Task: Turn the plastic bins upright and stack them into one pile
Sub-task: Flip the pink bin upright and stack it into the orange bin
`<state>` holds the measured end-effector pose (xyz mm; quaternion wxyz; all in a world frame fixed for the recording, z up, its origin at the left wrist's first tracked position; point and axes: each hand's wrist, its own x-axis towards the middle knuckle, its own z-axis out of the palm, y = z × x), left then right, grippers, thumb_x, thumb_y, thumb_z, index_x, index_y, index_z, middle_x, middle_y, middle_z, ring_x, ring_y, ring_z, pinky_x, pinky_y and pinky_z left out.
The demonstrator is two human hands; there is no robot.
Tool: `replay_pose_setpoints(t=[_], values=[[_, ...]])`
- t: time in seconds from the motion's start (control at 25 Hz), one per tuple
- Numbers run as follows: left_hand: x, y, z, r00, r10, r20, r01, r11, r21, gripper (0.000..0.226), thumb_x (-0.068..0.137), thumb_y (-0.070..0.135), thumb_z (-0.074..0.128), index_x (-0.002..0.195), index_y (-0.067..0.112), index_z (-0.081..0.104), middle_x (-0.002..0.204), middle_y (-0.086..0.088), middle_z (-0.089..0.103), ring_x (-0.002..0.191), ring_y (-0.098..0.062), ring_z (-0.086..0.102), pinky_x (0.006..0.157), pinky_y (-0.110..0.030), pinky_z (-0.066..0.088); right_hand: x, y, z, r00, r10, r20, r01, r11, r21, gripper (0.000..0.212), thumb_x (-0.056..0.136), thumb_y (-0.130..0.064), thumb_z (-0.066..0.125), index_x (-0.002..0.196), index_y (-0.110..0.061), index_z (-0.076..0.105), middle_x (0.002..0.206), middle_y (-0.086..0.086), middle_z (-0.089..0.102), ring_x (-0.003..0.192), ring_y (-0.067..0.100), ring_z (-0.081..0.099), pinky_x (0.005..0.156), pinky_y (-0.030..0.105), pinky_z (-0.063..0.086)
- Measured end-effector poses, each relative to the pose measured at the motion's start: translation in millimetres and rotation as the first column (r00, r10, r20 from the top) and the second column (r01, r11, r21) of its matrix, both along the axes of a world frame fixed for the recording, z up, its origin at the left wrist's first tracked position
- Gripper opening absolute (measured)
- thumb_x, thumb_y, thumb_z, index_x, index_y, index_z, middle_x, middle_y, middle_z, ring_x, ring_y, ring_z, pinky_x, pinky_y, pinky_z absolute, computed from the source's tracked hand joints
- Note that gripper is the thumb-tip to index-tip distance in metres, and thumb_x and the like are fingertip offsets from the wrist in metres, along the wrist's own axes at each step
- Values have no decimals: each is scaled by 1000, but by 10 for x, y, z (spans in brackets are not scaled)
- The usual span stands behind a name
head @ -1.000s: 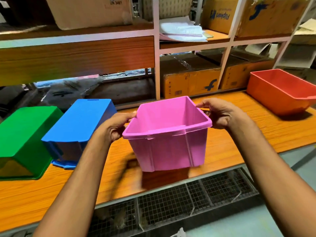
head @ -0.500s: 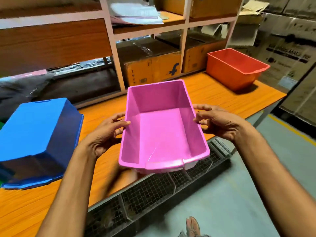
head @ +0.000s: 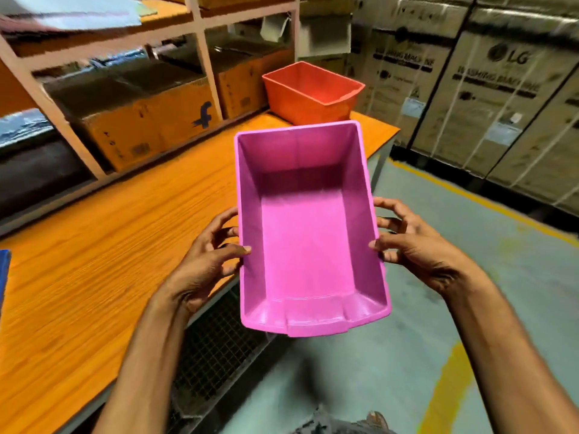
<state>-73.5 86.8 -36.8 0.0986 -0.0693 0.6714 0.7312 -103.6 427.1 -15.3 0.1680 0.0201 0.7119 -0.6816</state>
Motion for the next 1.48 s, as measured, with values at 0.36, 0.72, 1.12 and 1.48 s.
replay_pose_setpoints(t=[0.36, 0.72, 1.12, 1.48], values=[[-968, 2118, -193, 954, -125, 273, 82, 983, 163, 35, 81, 4, 71, 116, 8, 72, 109, -13, 74, 92, -23, 71, 101, -43, 55, -324, 2182, -367, 870, -45, 491, 197, 945, -262, 42, 75, 3, 73, 116, -7, 69, 68, -1, 48, 59, 12, 45, 69, 29, 61], [-1873, 3552, -251, 940, -182, 288, 146, 979, 141, 43, 79, 13, 81, 118, -1, 69, 101, -15, 65, 89, -24, 53, 93, -42, 48, -950, 3641, -390, 858, -144, 493, 340, 879, -334, 53, 73, 0, 78, 124, -9, 71, 104, 24, 51, 85, 27, 52, 96, 37, 49], [-3295, 4151, -25, 980, -196, -33, 199, 960, 196, 59, 83, 5, 76, 135, 30, 64, 132, -8, 70, 114, -24, 69, 99, -47, 55, -2703, 4142, -197, 962, -248, 111, 270, 915, -300, 59, 86, 16, 59, 138, -11, 61, 127, 10, 69, 99, 17, 65, 65, 19, 57], [-4306, 4517, 458, 954, 53, -296, -7, 988, 154, 69, 84, 3, 69, 146, 28, 53, 143, -6, 61, 119, -12, 65, 91, -37, 61, -4230, 4302, 272, 953, -201, -228, 127, 944, -303, 68, 86, 26, 51, 140, -15, 56, 132, 6, 63, 107, 12, 64, 91, 26, 56]])
